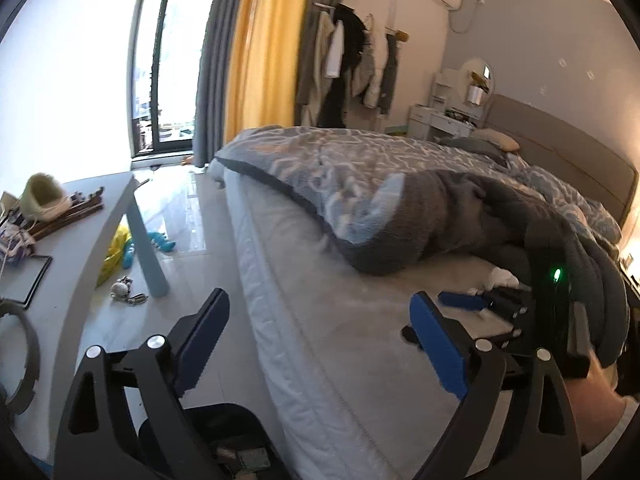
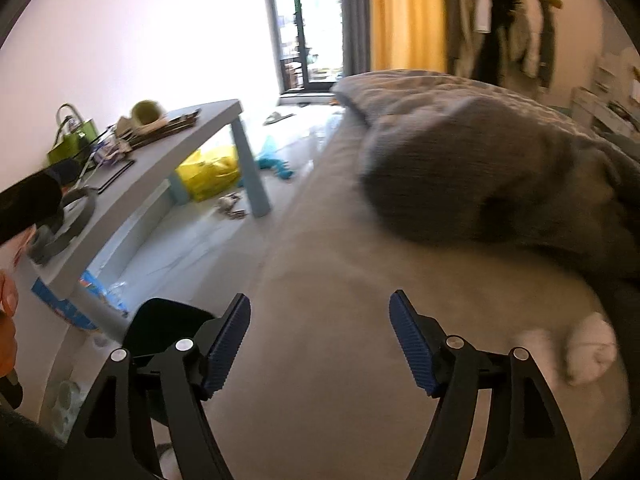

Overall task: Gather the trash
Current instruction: 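Move both open tools back over the bed toward the sock and bubble wrap, then grasp the white sock with the right tool while the left tool grasps the bubble-wrap roll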

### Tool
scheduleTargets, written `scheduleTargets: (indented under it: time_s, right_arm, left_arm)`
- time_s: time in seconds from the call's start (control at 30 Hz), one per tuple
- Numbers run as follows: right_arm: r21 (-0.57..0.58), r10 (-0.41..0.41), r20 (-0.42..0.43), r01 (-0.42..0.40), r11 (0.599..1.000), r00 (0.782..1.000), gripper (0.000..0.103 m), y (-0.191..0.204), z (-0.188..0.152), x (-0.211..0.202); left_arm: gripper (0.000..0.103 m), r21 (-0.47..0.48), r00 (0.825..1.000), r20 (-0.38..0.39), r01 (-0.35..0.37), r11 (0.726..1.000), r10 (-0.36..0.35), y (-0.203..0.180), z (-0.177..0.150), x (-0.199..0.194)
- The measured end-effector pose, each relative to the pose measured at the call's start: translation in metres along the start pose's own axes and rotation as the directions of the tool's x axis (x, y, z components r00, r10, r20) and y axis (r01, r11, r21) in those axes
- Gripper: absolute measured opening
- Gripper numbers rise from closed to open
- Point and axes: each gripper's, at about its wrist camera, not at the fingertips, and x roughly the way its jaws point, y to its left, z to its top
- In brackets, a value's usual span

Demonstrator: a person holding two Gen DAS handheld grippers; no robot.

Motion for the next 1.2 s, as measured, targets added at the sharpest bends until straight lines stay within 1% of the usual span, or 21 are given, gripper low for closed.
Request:
scheduleTargets:
  time_s: [0.1, 0.4, 0.5, 0.6, 0.67, 0.8, 0.97, 1.07, 1.2]
  right_arm:
    - [0.033, -0.046, 0.013, 0.045, 0.998, 0.999, 0.077, -0.029, -0.004, -0.01]
    - [0.121, -0.155, 0.033, 0.149, 0.981, 0.987, 0.078, -0.095, -0.018, -0.03]
    - [0.138, -0.199, 0.037, 0.192, 0.972, 0.979, 0.08, -0.114, -0.022, -0.036]
    - [0.184, -0.217, 0.042, 0.206, 0.961, 0.975, 0.081, -0.134, -0.026, -0.04]
    - [0.21, -0.23, 0.043, 0.216, 0.954, 0.972, 0.081, -0.143, -0.028, -0.041]
    - [0.244, -0.269, 0.039, 0.252, 0.936, 0.962, 0.082, -0.164, -0.031, -0.042]
    - [0.298, -0.301, 0.027, 0.28, 0.913, 0.953, 0.084, -0.187, -0.037, -0.043]
    - [0.325, -0.309, 0.007, 0.29, 0.9, 0.951, 0.085, -0.201, -0.041, -0.038]
    - [0.352, -0.297, -0.018, 0.285, 0.892, 0.955, 0.085, -0.213, -0.046, -0.03]
  left_arm:
    - [0.093, 0.029, 1.0, -0.013, -0.001, 1.0, 0.001, -0.012, 0.0, 0.01]
    - [0.094, 0.059, 0.999, -0.041, 0.034, 0.998, -0.032, -0.048, 0.001, 0.044]
    - [0.094, 0.106, 0.998, -0.051, 0.047, 0.993, -0.041, -0.065, 0.001, 0.054]
    - [0.094, 0.132, 0.996, -0.058, 0.078, 0.988, -0.07, -0.078, 0.001, 0.062]
    - [0.094, 0.144, 0.993, -0.077, 0.095, 0.985, -0.085, -0.085, 0.0, 0.069]
    - [0.094, 0.195, 0.99, -0.121, 0.098, 0.976, -0.075, -0.099, -0.009, 0.085]
    - [0.094, 0.189, 0.969, -0.198, 0.183, 0.965, -0.145, -0.112, -0.016, 0.108]
    - [0.094, 0.212, 0.955, -0.237, 0.231, 0.95, -0.18, -0.125, -0.019, 0.125]
    - [0.094, 0.243, 0.937, -0.268, 0.292, 0.925, -0.225, -0.142, -0.023, 0.143]
